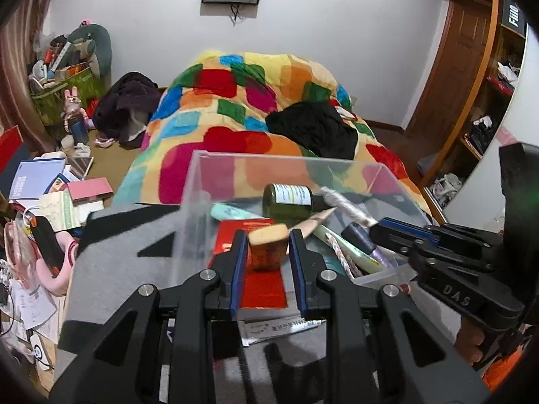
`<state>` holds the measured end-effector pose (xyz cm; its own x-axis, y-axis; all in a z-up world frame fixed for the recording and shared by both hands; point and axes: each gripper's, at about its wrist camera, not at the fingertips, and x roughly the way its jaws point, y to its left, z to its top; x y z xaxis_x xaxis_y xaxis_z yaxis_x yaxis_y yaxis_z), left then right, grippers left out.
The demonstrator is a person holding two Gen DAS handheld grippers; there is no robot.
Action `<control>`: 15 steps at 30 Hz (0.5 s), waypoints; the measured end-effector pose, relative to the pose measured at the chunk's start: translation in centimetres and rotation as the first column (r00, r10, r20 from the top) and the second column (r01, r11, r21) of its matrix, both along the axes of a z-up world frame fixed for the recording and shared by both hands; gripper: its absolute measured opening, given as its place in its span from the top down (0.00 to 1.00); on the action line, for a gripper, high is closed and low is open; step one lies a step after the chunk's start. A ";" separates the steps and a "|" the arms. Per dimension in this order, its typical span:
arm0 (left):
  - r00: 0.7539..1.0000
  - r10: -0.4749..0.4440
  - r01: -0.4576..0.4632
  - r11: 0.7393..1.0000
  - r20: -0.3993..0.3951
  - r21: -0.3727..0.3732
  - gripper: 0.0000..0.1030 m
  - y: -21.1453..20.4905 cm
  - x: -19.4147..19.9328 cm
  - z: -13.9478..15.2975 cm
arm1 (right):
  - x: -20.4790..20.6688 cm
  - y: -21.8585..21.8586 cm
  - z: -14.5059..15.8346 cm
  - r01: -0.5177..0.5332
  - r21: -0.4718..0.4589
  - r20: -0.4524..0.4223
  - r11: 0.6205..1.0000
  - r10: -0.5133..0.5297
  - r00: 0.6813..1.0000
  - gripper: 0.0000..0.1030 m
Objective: Organize objects
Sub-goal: 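Carry the pen and beige block into the clear box and open both tools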
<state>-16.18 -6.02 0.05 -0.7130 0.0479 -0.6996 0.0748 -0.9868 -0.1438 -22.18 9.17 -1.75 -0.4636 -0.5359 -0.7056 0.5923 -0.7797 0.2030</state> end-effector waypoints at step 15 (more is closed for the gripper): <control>0.996 -0.066 0.064 0.997 -0.062 -0.035 0.70 1.8 2.8 2.3 | 2.0 1.6 1.1 -0.010 0.025 -0.042 1.000 0.011 0.999 0.84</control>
<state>-13.34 -4.19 2.39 -0.7521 0.0731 -0.6550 0.0020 -0.9936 -0.1131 -20.14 10.74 -0.64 -0.4877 -0.5236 -0.6986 0.6078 -0.7780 0.1588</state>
